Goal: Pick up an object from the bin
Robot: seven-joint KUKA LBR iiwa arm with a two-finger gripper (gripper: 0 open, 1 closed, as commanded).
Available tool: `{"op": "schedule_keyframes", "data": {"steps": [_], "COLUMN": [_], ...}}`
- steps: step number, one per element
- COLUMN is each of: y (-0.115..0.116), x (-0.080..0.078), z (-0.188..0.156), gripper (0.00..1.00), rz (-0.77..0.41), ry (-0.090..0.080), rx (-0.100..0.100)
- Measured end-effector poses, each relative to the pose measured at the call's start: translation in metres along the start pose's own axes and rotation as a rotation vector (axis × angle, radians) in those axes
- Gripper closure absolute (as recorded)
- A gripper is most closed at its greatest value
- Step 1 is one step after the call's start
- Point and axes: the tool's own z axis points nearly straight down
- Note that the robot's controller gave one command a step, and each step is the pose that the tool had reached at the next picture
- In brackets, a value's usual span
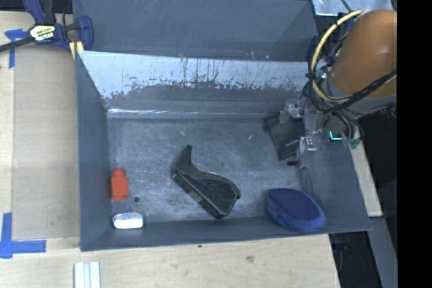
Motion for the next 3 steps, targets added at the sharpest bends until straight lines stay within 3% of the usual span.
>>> {"op": "schedule_keyframes", "data": {"steps": [1,2,3], "y": [-0.055,-0.053,-0.008], "x": [-0.020,-0.022,-0.023], "z": [0.088,0.084,0.079], "gripper": [0.00,1.00,1.00], "rz": [0.146,0.143,0.114], "ry": [-0.001,-0.007,-0.003], "rx": [0.001,0.001,-0.002]}}
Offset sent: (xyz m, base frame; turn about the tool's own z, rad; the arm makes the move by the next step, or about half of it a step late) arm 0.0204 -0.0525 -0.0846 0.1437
